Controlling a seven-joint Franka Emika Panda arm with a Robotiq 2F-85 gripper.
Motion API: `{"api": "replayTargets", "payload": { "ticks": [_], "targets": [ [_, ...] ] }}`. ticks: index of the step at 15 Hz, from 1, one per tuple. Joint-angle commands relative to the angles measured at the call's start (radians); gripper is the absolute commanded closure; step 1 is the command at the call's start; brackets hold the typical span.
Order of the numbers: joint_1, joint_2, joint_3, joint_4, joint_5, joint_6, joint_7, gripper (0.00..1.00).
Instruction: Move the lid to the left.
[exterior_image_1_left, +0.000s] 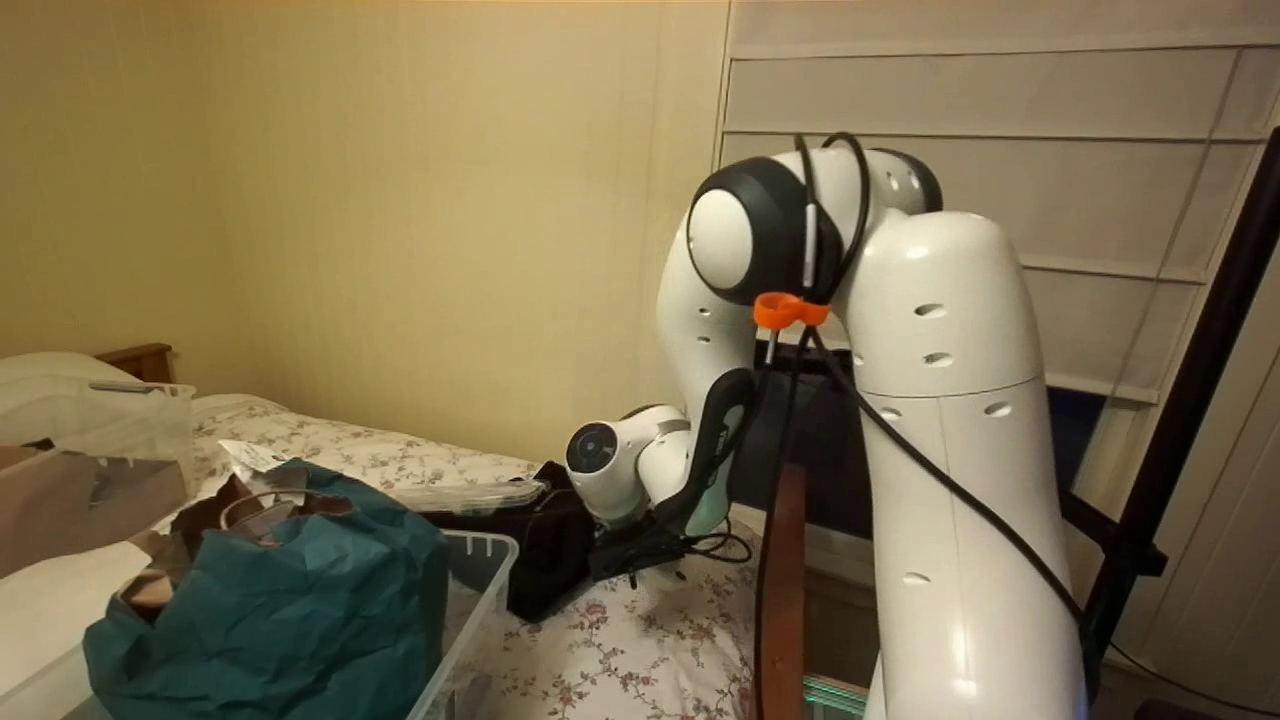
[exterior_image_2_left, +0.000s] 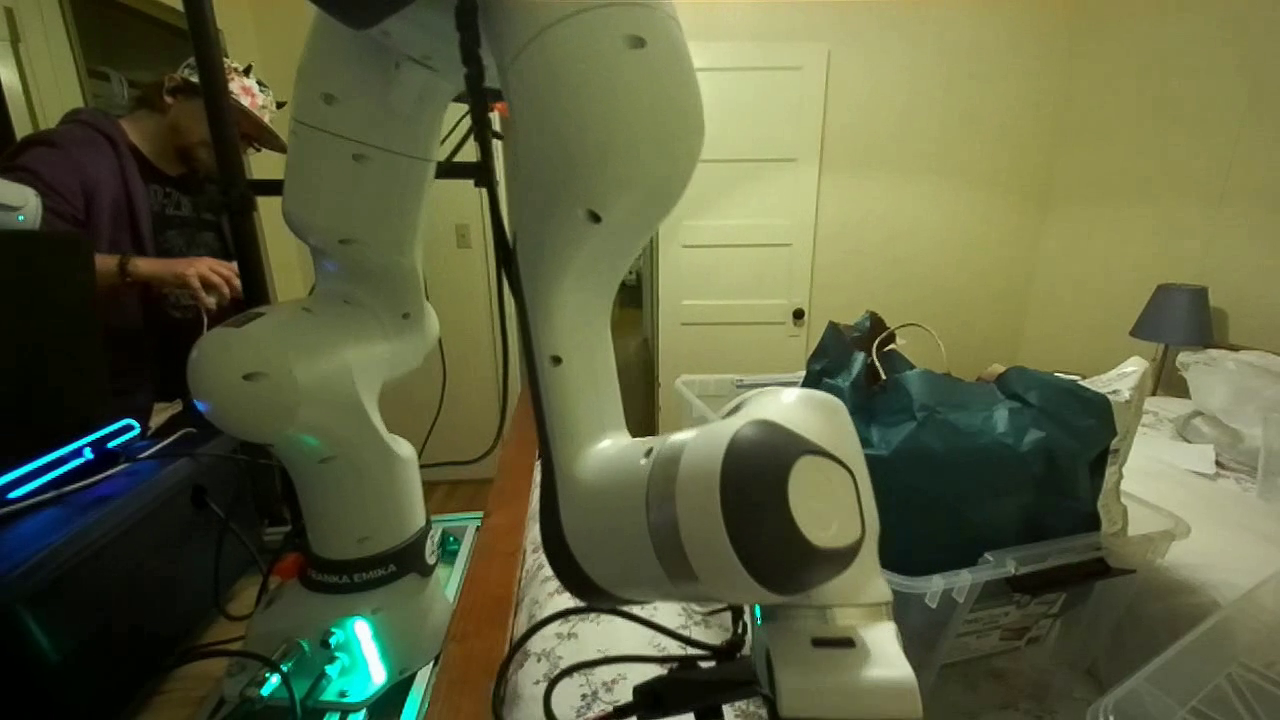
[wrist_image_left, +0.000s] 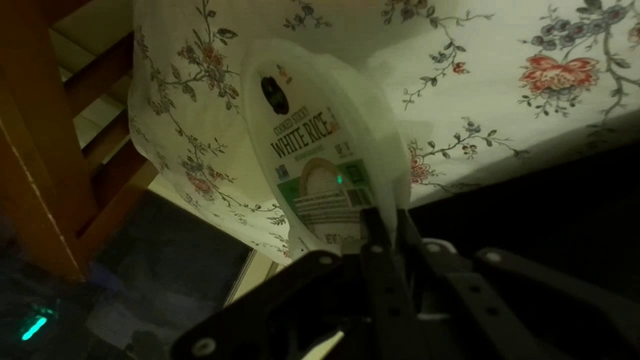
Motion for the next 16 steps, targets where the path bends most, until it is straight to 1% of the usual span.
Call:
{"api": "replayTargets", "payload": {
  "ticks": [1, 2, 4, 5, 6, 8, 11, 13, 15, 16],
  "targets": [
    [0.084, -0.251, -0.003, -0.155, -0.007, -0.112, 0.015, 0.95],
    [0.103, -0.302, 0.009, -0.182, -0.008, -0.148, 0.009, 0.95],
    [0.155, -0.407, 0.046, -0.228, 0.0, -0.269, -0.012, 0.95],
    [0.118, -0.459, 0.139, -0.252, 0.01, -0.337, -0.039, 0.95],
    [0.136, -0.501, 0.181, -0.27, 0.022, -0.394, -0.061, 0.95],
    [0.165, -0.573, 0.284, -0.298, 0.059, -0.49, -0.108, 0.95],
    [0.225, -0.623, 0.394, -0.322, 0.14, -0.515, -0.203, 0.95],
    [0.26, -0.64, 0.438, -0.329, 0.226, -0.511, -0.265, 0.95],
    [0.272, -0.639, 0.448, -0.326, 0.388, -0.541, -0.325, 0.96],
    [0.251, -0.596, 0.456, -0.304, 0.287, -0.497, -0.259, 0.93]
  ]
}}
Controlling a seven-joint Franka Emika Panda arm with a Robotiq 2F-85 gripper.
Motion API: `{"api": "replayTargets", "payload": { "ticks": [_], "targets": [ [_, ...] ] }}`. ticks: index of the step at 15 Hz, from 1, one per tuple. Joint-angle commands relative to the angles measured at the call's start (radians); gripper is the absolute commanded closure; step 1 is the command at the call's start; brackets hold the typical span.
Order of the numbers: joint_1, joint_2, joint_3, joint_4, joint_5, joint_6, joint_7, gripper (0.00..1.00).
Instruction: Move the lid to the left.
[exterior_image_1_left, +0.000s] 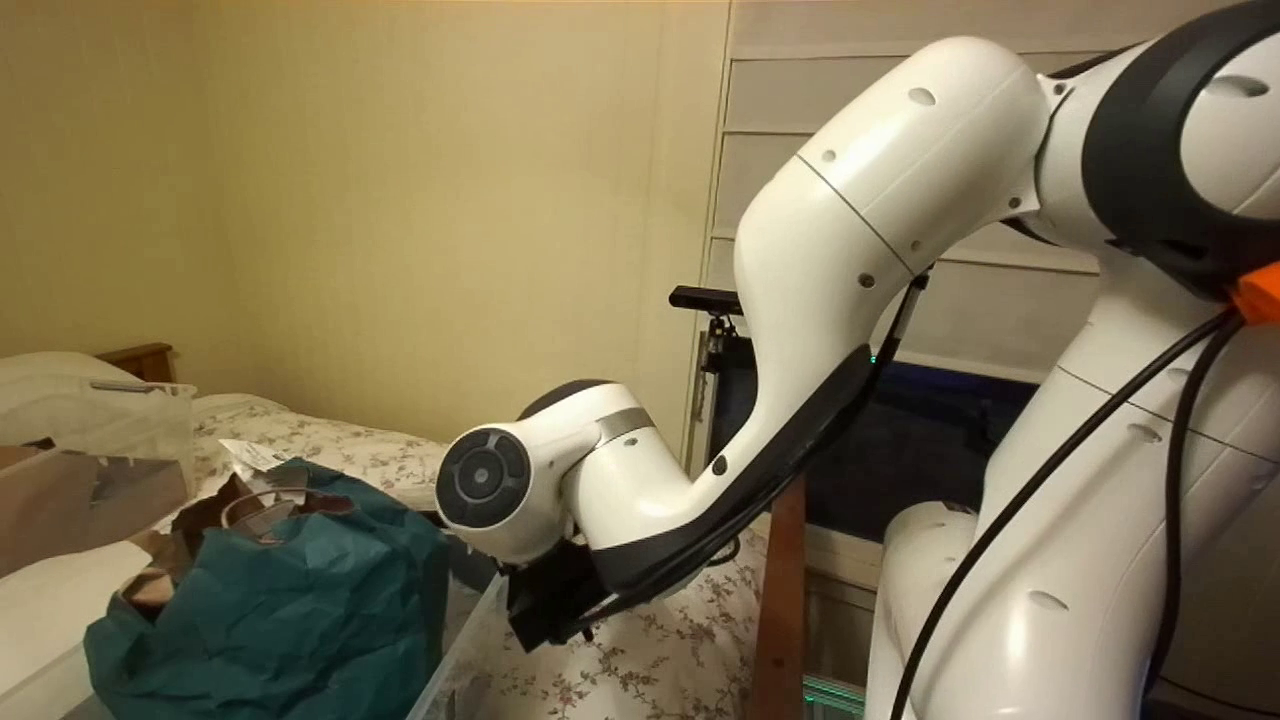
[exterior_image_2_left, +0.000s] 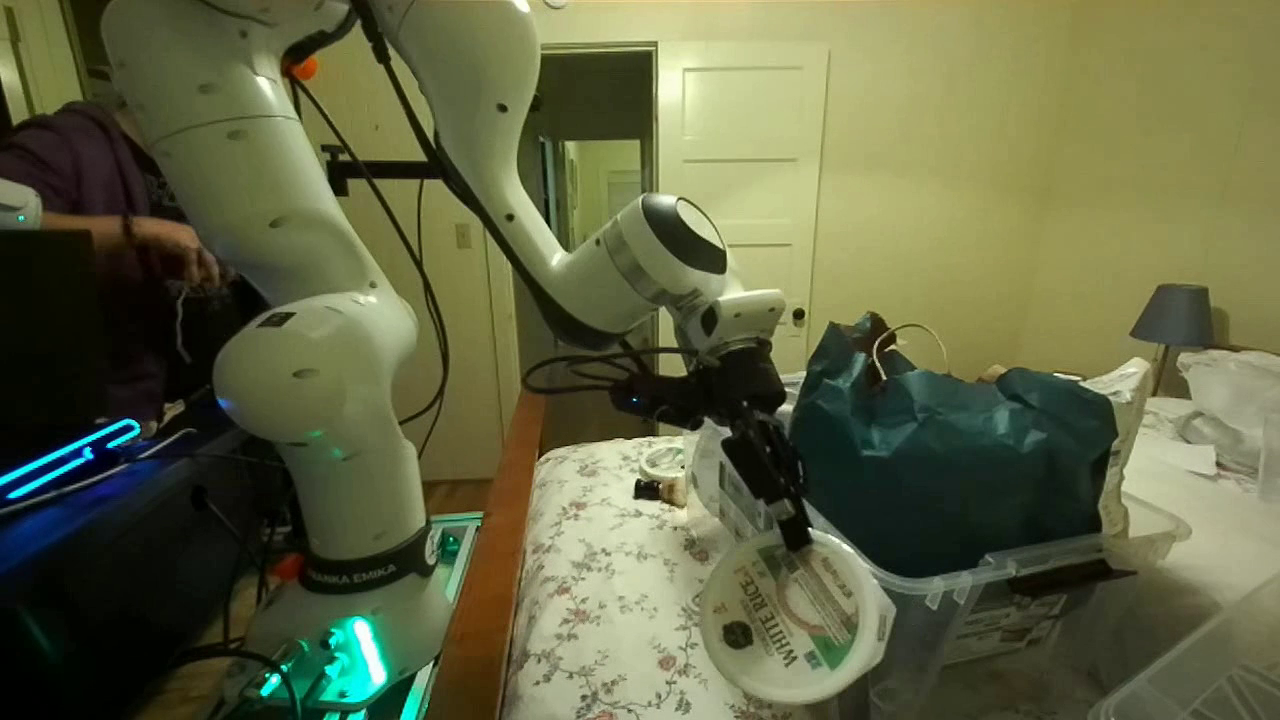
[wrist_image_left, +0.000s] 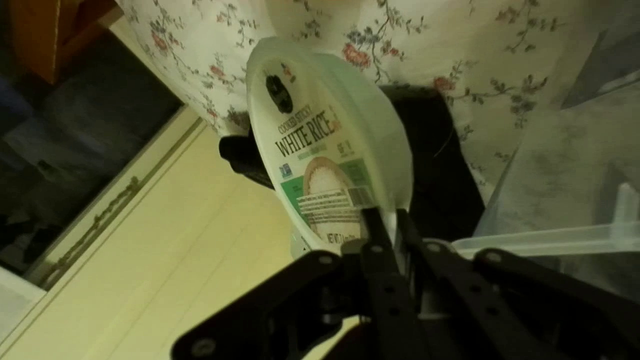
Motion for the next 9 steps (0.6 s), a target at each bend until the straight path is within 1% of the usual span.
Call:
{"api": "replayTargets", "payload": {
  "ticks": [1, 3, 4, 5, 7, 8, 9],
  "targets": [
    [-0.01, -0.002, 0.021, 0.0, 0.048, -0.008, -0.026, 0.93],
    [-0.012, -0.002, 0.02, 0.0, 0.073, -0.015, -0.044, 0.93],
    [-0.012, -0.002, 0.02, 0.0, 0.075, -0.016, -0.045, 0.95],
    [0.004, 0.019, 0.019, -0.004, 0.138, 0.014, -0.032, 0.95],
    [0.047, 0.059, 0.045, 0.001, 0.262, 0.079, -0.047, 0.95],
    [0.073, 0.081, 0.066, 0.008, 0.351, 0.113, -0.068, 0.95],
    [0.116, 0.099, 0.075, 0.013, 0.432, 0.134, -0.094, 0.95]
  ]
}}
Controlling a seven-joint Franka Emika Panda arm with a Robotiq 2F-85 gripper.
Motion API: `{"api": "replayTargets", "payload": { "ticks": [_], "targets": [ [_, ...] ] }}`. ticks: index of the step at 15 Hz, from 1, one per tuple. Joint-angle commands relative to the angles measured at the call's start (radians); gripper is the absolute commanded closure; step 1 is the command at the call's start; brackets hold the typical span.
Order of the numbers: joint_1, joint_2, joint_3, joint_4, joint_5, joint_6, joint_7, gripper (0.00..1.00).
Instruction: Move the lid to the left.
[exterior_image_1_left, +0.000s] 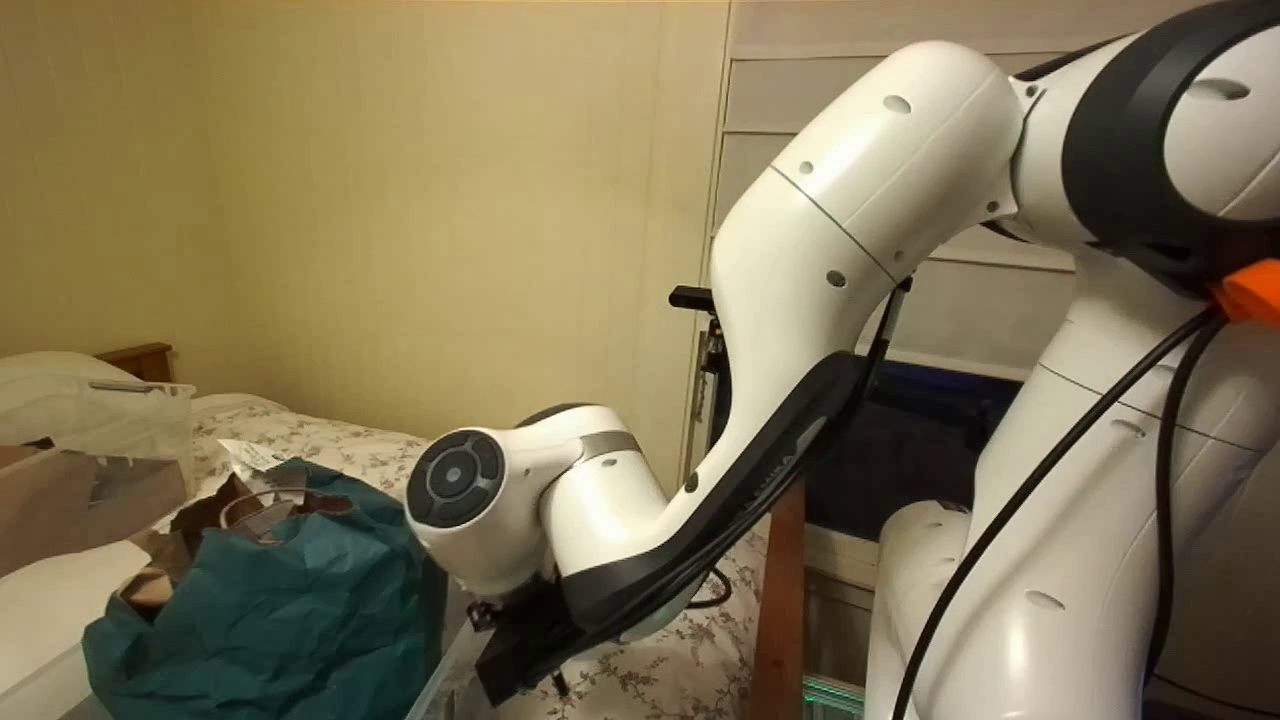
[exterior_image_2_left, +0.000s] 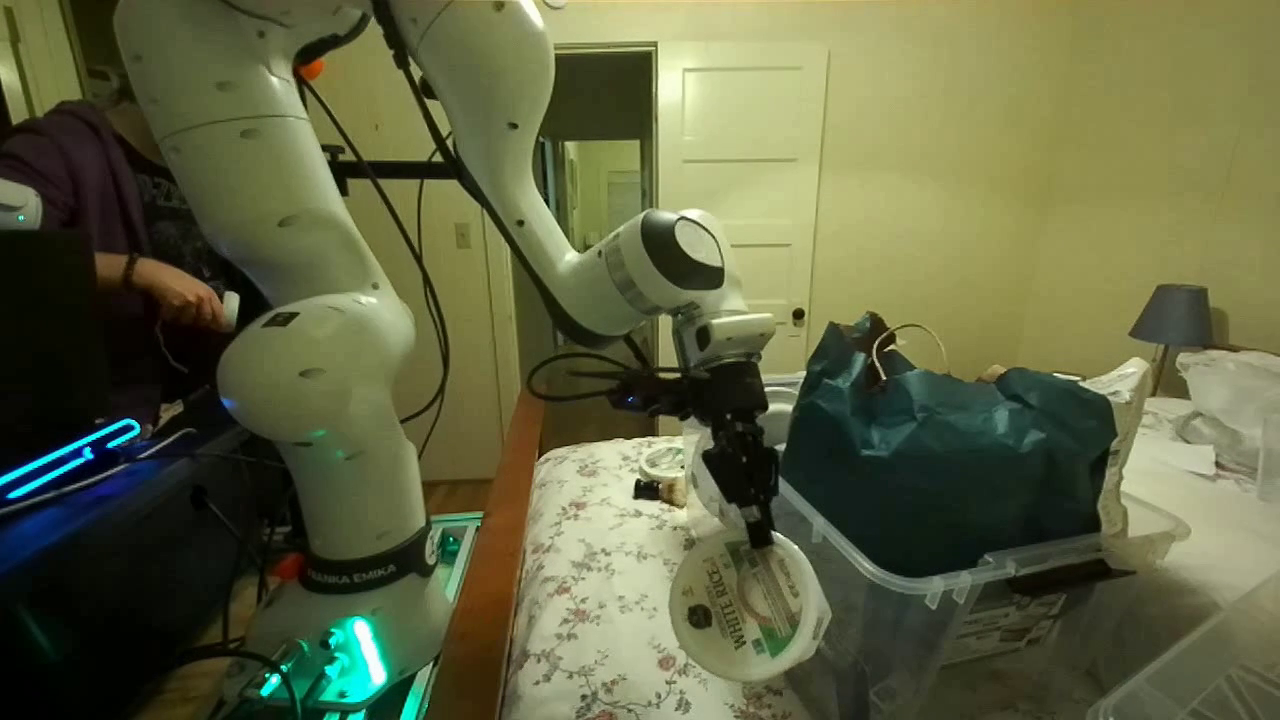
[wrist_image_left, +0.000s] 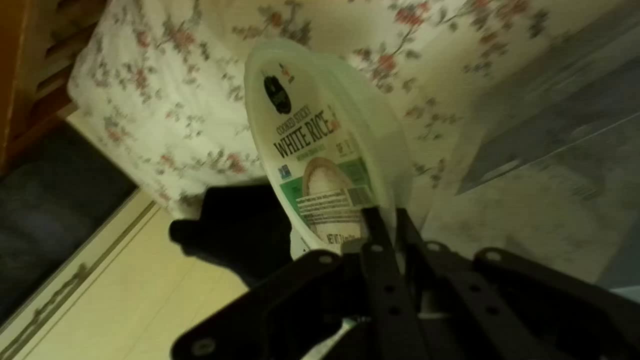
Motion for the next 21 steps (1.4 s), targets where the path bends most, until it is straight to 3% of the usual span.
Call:
{"api": "replayTargets", "payload": {
  "ticks": [1, 2, 3, 4, 5, 8, 14, 15, 19, 20, 21],
  "targets": [
    [0.105, 0.07, 0.061, 0.016, 0.271, 0.074, -0.076, 0.95],
    [0.161, 0.089, 0.056, 0.021, 0.349, 0.075, -0.114, 0.95],
    [0.153, 0.098, 0.104, 0.033, 0.426, 0.059, -0.162, 0.95],
    [0.202, 0.113, 0.09, 0.051, 0.49, 0.02, -0.192, 0.95],
    [0.17, 0.12, 0.151, 0.064, 0.552, -0.005, -0.221, 0.95],
    [0.172, 0.14, 0.197, 0.116, 0.662, -0.118, -0.237, 0.95],
    [0.168, 0.148, 0.208, 0.146, 0.826, -0.093, -0.288, 0.95],
    [0.177, -0.024, 0.202, 0.006, 0.903, -0.133, -0.348, 0.95],
    [0.181, -0.176, 0.183, -0.097, 1.142, -0.217, -0.392, 0.96],
    [0.152, -0.024, 0.218, -0.006, 1.024, -0.177, -0.354, 0.97],
    [0.15, -0.054, 0.221, -0.024, 1.034, -0.182, -0.362, 0.93]
  ]
}}
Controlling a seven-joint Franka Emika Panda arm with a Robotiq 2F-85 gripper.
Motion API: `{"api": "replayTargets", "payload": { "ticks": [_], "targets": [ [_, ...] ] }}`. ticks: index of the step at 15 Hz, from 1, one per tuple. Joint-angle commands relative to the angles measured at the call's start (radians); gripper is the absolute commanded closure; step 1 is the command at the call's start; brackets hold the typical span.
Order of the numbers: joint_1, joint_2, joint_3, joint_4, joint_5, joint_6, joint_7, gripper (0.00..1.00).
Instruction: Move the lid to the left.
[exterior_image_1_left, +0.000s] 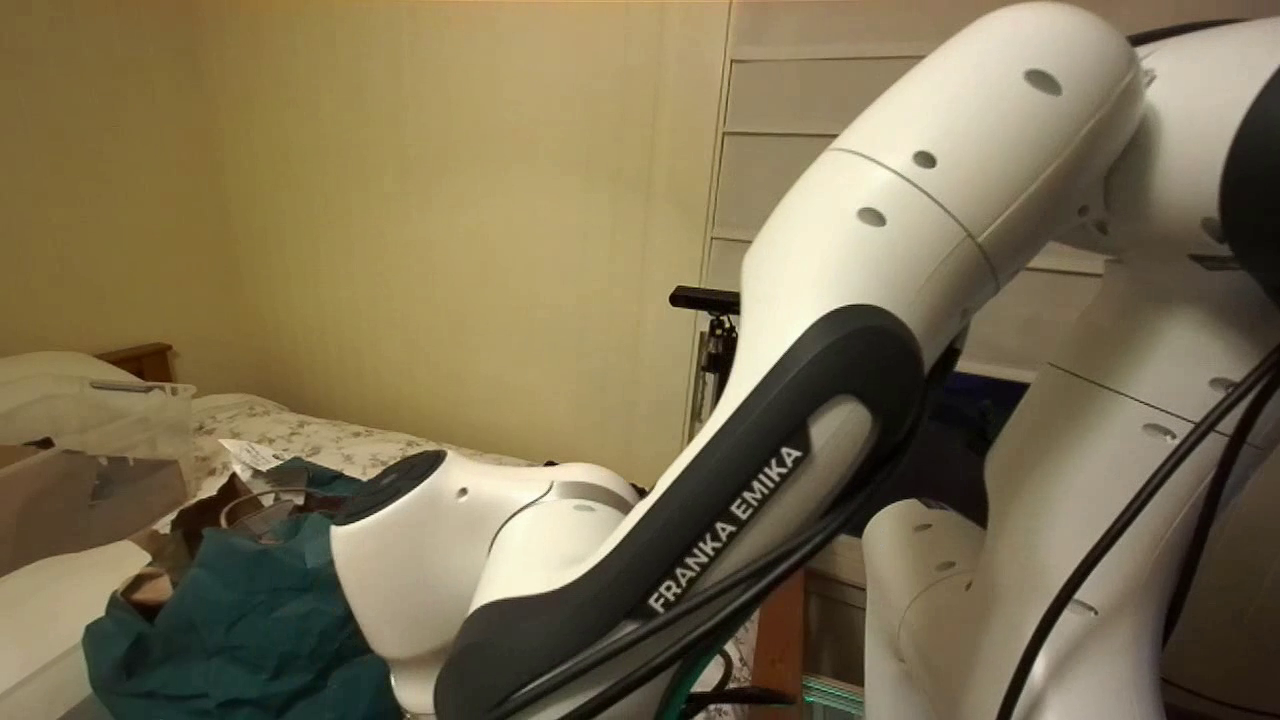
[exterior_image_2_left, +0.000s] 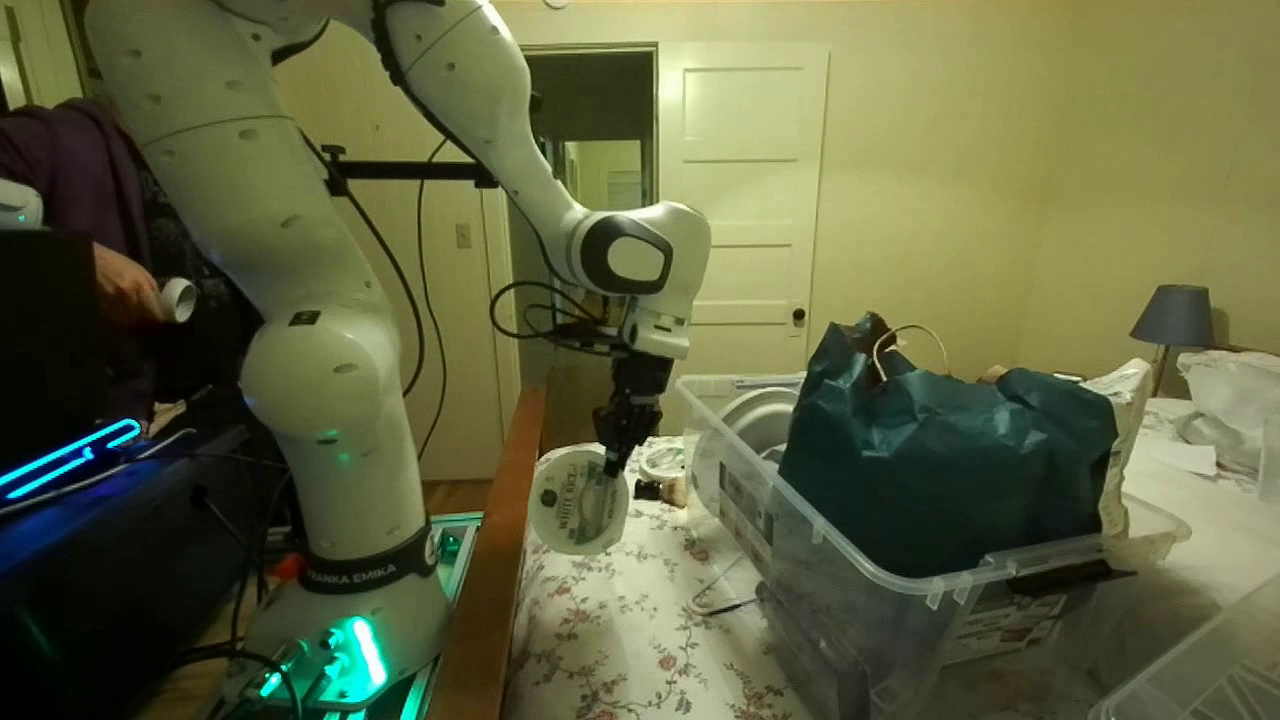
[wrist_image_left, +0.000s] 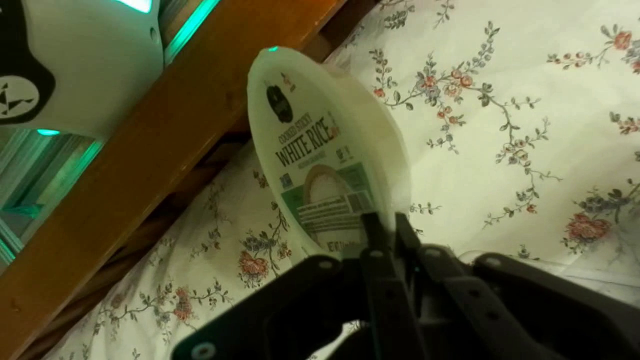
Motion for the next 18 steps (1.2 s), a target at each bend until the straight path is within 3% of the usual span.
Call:
{"api": "replayTargets", "payload": {
  "ticks": [1, 6, 7, 12, 16, 18],
  "targets": [
    [-0.029, -0.007, 0.031, 0.0, 0.008, -0.002, -0.008, 0.93],
    [-0.032, 0.022, 0.032, 0.008, 0.006, 0.002, -0.006, 0.93],
    [-0.033, 0.036, 0.022, 0.002, 0.041, 0.038, -0.003, 0.98],
    [-0.047, 0.127, 0.031, 0.027, 0.158, 0.132, 0.168, 0.97],
    [-0.028, 0.234, 0.048, 0.083, 0.208, 0.121, 0.343, 0.97],
    [-0.016, 0.29, 0.042, 0.124, 0.305, 0.143, 0.335, 0.97]
  ]
}}
